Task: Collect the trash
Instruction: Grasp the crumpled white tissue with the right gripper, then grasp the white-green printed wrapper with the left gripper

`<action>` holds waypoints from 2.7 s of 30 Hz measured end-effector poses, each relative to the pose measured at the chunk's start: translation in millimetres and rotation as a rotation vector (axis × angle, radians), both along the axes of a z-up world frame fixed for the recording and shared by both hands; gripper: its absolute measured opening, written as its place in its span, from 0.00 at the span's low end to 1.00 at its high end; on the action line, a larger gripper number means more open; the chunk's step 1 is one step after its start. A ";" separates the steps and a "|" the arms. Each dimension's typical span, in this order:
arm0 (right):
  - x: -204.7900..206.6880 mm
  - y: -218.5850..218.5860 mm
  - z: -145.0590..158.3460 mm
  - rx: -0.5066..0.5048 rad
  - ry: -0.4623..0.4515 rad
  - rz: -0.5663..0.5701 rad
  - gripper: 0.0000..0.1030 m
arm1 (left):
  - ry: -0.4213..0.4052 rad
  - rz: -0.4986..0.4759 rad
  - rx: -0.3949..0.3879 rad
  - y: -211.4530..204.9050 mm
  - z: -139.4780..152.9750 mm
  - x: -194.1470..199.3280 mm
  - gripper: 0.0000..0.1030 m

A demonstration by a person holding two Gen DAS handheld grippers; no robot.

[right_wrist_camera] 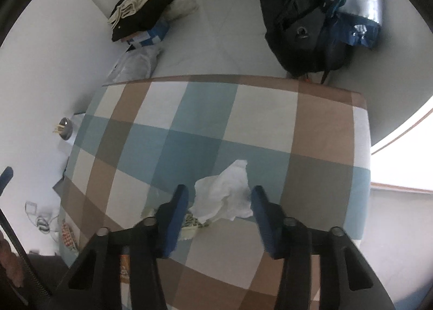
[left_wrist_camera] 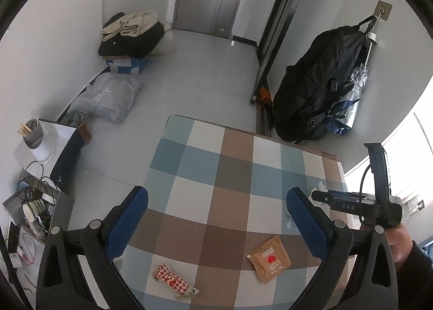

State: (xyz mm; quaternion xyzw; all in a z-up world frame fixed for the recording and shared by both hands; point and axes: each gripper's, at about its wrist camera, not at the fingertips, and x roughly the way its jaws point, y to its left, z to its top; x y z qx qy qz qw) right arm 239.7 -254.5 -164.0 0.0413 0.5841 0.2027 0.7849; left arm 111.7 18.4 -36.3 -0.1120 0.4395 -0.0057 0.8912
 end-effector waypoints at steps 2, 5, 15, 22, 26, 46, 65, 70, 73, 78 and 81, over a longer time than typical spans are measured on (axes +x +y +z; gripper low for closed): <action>-1.3 2.8 0.0 -0.030 -0.010 0.015 0.31 | 0.009 -0.001 0.005 -1.7 -1.2 1.1 0.98; -3.4 3.0 0.5 -0.038 -0.018 0.019 0.23 | 0.014 -0.004 0.004 -4.3 -2.3 2.3 0.98; -4.7 -13.8 5.4 -0.023 -0.029 -0.014 0.07 | 0.053 -0.022 0.005 -9.6 -13.4 3.5 0.98; -13.8 -28.0 22.0 0.027 -0.077 -0.028 0.07 | 0.038 -0.058 -0.006 -22.4 -12.2 2.7 0.98; -20.1 -33.2 28.3 0.048 -0.094 -0.022 0.07 | 0.049 -0.098 -0.015 -40.4 -15.1 7.3 0.98; -40.8 -107.5 34.3 0.099 -0.140 -0.050 0.07 | 0.190 -0.259 0.024 -134.6 -68.9 46.8 0.97; -45.7 -141.9 31.5 0.144 -0.141 -0.059 0.07 | 0.228 -0.290 0.083 -150.1 -102.0 53.9 0.76; -47.9 -143.5 36.0 0.148 -0.157 -0.059 0.07 | 0.237 -0.312 0.071 -156.0 -105.2 54.3 0.63; -49.5 -143.0 37.1 0.145 -0.167 -0.055 0.07 | 0.232 -0.324 0.087 -158.7 -105.6 52.1 0.60; -49.7 -142.3 36.9 0.136 -0.166 -0.051 0.07 | 0.212 -0.326 0.061 -154.3 -104.3 51.8 0.52; -50.4 -140.7 38.4 0.131 -0.173 -0.049 0.07 | 0.201 -0.334 0.068 -156.3 -103.8 51.5 0.49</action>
